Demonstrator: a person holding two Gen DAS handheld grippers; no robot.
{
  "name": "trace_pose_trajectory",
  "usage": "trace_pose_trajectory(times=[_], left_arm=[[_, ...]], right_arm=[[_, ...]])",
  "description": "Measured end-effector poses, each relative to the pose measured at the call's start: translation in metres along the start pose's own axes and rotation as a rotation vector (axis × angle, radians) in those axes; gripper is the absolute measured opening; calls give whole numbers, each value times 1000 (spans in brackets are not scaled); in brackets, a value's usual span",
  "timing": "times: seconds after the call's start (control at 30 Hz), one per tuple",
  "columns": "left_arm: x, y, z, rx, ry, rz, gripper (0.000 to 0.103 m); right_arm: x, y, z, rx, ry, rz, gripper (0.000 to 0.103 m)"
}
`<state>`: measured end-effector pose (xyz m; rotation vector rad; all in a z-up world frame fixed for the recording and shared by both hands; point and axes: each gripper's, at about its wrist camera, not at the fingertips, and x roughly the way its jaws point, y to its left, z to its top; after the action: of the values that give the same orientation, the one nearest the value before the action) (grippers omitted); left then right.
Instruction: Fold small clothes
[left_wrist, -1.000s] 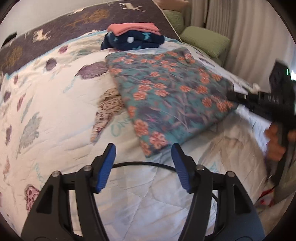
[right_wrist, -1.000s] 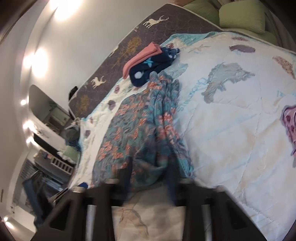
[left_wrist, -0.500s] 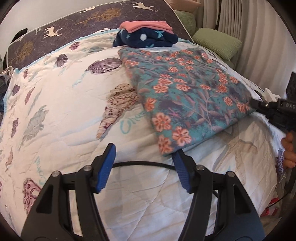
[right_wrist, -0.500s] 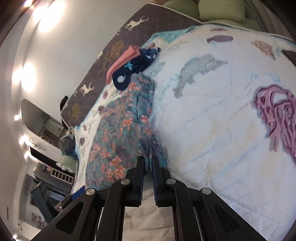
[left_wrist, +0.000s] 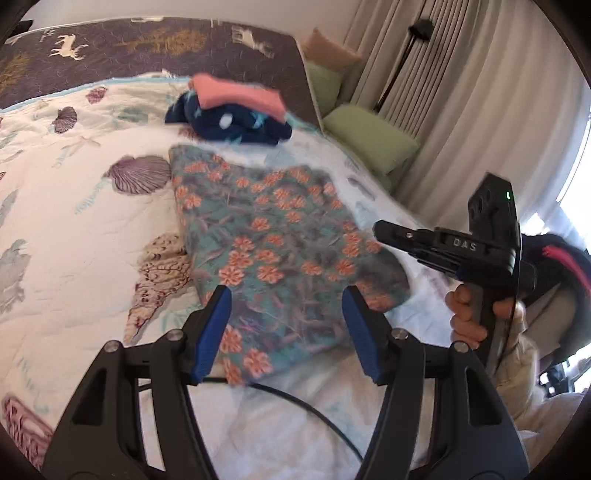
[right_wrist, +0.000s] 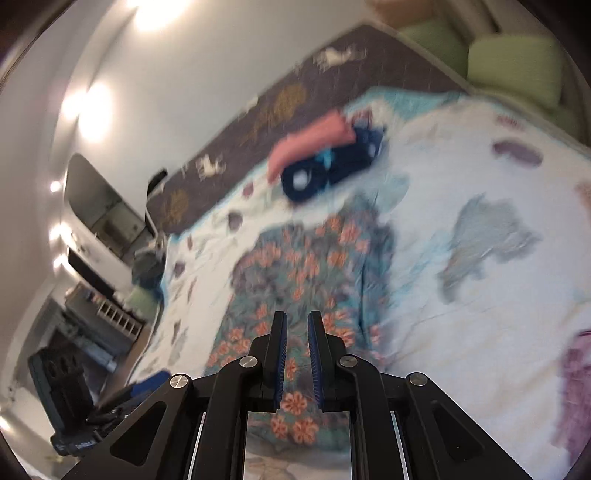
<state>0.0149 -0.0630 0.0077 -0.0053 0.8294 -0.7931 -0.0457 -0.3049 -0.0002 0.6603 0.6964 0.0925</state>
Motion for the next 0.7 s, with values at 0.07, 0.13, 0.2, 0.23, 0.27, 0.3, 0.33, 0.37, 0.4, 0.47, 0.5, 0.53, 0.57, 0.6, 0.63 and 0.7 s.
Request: trace_pose_trajectory(times=[0.07, 0.13, 0.2, 0.23, 0.27, 0.3, 0.33, 0.37, 0.4, 0.47, 0.5, 0.53, 0.57, 0.6, 0.63, 0.7], left_arm=[[32, 5, -9, 40, 98, 181, 60], [45, 14, -24, 54, 133, 232, 61], [35, 17, -26, 32, 117, 212, 61], [30, 16, -22, 29, 124, 214, 61], [25, 15, -19, 32, 111, 218, 61], [19, 11, -13, 44, 84, 217, 61], [12, 6, -7, 59, 56, 210, 61], [6, 0, 1, 77, 23, 191, 61], [3, -7, 9, 99, -2, 166, 61], [5, -19, 23, 147, -30, 141, 61], [11, -24, 30, 165, -30, 144, 61], [19, -29, 35, 186, -23, 138, 61], [28, -31, 38, 200, -10, 131, 61], [36, -30, 40, 208, 4, 130, 61], [45, -30, 40, 215, 24, 133, 61], [66, -25, 37, 230, 76, 164, 61]], right_arm=[[25, -14, -4, -2, 59, -162, 2], [32, -22, -9, -56, 62, -231, 0], [23, -14, -8, -98, 44, -233, 3], [18, -6, -4, -142, 20, -267, 8], [13, 3, 2, -198, -9, -287, 9], [11, 8, 10, -226, -17, -265, 9], [12, 11, 18, -235, -15, -235, 13], [14, 13, 29, -236, -12, -211, 15], [19, 14, 38, -236, -10, -207, 23], [33, 13, 56, -237, -5, -232, 37], [43, 10, 66, -222, -1, -265, 40], [49, 6, 71, -214, 7, -277, 40], [59, 4, 78, -211, 24, -273, 41], [69, 0, 83, -208, 52, -265, 42], [73, -5, 84, -199, 74, -264, 42], [87, -13, 86, -171, 112, -247, 39]])
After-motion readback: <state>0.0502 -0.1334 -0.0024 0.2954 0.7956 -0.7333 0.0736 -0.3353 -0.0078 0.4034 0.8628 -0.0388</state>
